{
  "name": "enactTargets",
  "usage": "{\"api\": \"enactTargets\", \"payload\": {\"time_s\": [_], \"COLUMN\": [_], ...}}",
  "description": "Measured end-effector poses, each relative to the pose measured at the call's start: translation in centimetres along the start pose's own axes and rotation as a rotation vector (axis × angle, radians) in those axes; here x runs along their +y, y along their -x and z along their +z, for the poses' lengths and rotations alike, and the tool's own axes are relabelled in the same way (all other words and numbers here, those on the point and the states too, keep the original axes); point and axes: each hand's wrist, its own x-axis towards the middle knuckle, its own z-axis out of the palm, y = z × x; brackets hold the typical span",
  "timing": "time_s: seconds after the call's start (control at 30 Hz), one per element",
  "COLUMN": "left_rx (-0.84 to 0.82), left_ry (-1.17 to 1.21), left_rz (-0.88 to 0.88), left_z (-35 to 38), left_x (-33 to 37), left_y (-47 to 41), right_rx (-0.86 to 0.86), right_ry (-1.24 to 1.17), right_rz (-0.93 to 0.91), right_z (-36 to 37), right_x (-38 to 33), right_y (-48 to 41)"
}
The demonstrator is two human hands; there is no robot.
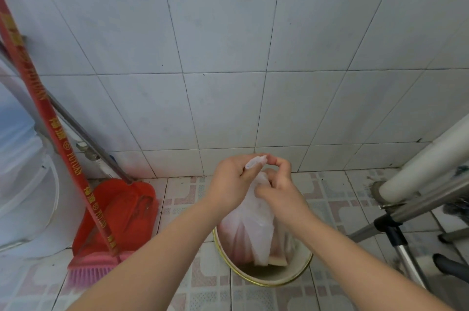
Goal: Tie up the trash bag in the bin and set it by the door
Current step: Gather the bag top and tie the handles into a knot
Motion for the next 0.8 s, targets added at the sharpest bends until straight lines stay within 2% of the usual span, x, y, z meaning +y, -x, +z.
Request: {"api": "enactTargets", "payload": {"time_s": [0.13,0.27,0.37,0.53,0.67,0.73,0.8], "left_rx": [0.071,-0.056,-0.135,-0.412,-0.436,-0.423,-0.369], "left_ry": [0.174,0.194,0.22,0.356,0.579,0.53,0.372], "left_rz": [-0.254,-0.506,-0.553,-0.569,-0.604,-0.569,-0.516], "left_z": [-0.2,-1.2,-1.4,-2.2,-2.6,-2.3,-1.9], "left_x": [0.7,1.4,1.7,1.5,-0.3,-0.9,-1.2], "left_y": [-0.9,-1.6,-1.7,-1.5,-0.9,-0.5,0.2], "right_rx": [0.053,-0.019,-0.04,0.007,0.039,0.053,0.056], "right_ry": [0.24,0.295,0.295,0.345,0.452,0.543,0.651], "right_rz": [-0.25,-0.381,-0.398,-0.412,-0.426,-0.44,-0.445], "right_z": [-0.1,-0.6,-0.9,-1.5,-1.7,-1.5,-1.1], "right_x": [1.0,0.9,1.0,1.5,2.1,2.6,3.2], "right_y": [0.5,0.6,0.2,-0.4,-0.6,-0.7,-0.7]}}
